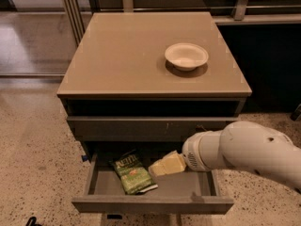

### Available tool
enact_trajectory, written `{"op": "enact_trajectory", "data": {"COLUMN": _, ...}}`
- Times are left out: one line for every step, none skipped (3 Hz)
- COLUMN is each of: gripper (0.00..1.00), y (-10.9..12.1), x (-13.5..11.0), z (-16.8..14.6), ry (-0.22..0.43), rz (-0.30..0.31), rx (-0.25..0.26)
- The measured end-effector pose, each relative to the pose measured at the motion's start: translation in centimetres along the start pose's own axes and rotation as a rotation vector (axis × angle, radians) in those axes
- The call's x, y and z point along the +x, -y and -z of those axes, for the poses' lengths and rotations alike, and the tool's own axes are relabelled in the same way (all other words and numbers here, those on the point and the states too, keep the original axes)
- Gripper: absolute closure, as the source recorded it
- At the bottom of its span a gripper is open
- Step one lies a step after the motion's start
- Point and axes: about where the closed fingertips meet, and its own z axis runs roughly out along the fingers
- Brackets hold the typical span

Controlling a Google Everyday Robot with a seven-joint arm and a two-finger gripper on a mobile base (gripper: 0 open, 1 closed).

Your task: Pick green jalapeno chip bag from middle drawer and place on counter

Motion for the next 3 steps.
{"op": "enact_trajectory", "data": {"gripper": 0.00, "y": -0.3, "x": -0.3, "z": -0.3, "ry": -0.005, "rz": 0.007, "rx": -0.002}}
{"op": "enact_trajectory", "data": {"gripper": 0.00, "y": -0.5, "x": -0.1, "z": 0.1, "ry": 0.008, "rz": 0.011, "rx": 0.035}}
{"op": "enact_trajectory", "data": {"gripper": 0.00, "y": -0.7, "x": 1.2, "z": -2.2, "ry": 0.023, "rz": -0.051, "rx": 0.042}}
